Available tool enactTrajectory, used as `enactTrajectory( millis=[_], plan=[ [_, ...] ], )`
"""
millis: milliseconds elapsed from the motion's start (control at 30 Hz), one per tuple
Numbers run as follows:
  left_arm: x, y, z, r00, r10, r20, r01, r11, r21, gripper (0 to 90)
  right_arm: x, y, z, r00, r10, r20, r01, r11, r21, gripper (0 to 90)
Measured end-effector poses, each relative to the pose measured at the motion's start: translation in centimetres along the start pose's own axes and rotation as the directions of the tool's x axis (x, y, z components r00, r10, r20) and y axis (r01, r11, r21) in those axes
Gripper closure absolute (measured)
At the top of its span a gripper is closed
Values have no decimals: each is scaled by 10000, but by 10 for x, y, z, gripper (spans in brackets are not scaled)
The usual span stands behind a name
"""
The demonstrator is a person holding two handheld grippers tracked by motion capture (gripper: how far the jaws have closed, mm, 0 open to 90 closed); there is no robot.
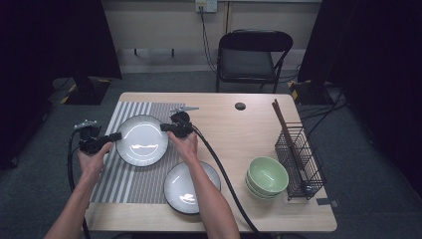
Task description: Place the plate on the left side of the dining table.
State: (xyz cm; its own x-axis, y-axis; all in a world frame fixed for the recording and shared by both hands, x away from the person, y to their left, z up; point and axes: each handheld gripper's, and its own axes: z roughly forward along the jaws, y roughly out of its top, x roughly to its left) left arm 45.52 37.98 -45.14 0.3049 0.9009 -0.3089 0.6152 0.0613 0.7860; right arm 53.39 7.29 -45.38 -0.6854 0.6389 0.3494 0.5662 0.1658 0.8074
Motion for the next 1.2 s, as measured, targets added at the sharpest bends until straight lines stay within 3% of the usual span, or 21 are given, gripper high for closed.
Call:
enactTrajectory(
  millis=[200,667,1000,1100,1200],
  plan=[
    [3,-5,4,9998,-115,-130,116,9999,109,860,-1,-4,6,10000,28,13,-29,9999,102,852],
    [5,-9,8,9996,34,-277,-28,9997,227,856,-4,-6,11,9999,142,61,-143,9998,123,846],
    [3,-9,12,9981,181,-582,-158,9991,390,850,-4,-4,11,9995,101,294,-109,9995,284,703],
    [5,-10,14,9967,144,-805,-96,9982,598,842,-5,-4,9,9991,110,399,-121,9996,265,684],
    [11,-13,16,9971,-364,-662,406,9971,639,838,-6,-4,6,9989,52,457,-66,9995,321,665]
  ],
)
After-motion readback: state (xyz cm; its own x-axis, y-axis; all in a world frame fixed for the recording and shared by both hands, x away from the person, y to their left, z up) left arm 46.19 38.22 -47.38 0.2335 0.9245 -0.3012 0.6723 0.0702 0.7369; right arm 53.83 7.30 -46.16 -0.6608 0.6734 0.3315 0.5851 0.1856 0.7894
